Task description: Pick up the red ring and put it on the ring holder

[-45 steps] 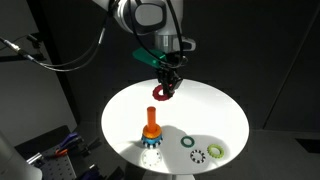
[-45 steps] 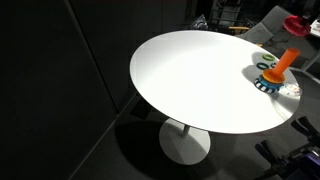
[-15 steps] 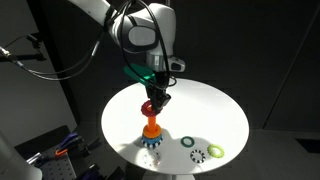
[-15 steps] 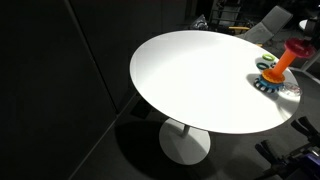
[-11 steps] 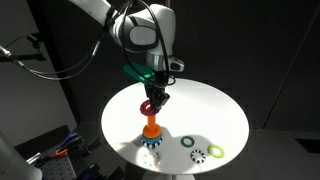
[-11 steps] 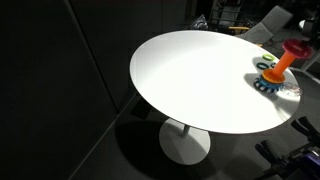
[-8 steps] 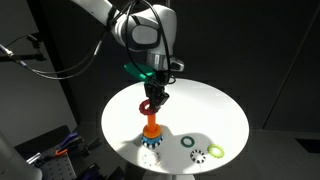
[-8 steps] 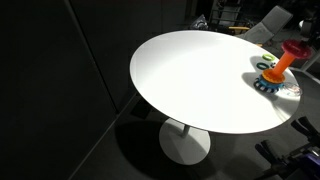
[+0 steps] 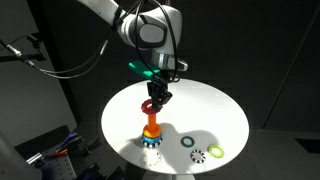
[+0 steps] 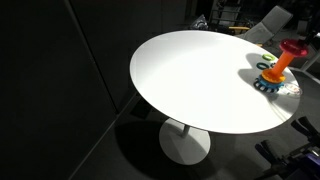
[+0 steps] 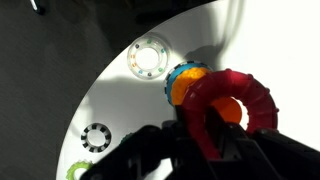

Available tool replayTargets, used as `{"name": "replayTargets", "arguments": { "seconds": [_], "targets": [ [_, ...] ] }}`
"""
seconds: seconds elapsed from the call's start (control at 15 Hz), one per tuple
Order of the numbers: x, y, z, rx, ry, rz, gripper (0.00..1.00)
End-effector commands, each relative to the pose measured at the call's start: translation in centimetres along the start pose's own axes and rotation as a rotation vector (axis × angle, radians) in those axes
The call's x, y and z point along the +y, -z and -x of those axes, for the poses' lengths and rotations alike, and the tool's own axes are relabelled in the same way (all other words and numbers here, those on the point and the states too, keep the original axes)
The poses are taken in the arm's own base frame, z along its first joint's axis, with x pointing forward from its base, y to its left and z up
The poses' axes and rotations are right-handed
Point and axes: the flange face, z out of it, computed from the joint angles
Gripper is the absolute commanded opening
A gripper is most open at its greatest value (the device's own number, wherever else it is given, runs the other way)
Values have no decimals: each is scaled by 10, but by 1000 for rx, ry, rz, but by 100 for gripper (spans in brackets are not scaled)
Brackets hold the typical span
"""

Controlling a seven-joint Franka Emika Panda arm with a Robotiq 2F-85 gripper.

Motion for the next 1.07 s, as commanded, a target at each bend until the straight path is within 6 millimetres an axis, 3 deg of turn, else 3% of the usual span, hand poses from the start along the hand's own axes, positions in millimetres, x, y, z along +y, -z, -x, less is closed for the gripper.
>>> {"name": "replayTargets", "arguments": {
  "seconds": [0.0, 0.2, 0.27, 0.33, 0.73, 1.0],
  "targets": [
    [5, 5, -11, -24, -27, -2, 9],
    [5, 2, -16, -39, -26, 0, 11],
    [5, 1, -16, -46, -24, 0, 51],
    [5, 0, -17, -52, -23, 0, 52],
    [6, 0, -17, -68, -17, -2, 97],
    [8, 6, -13, 4, -10, -9, 100]
  ]
}}
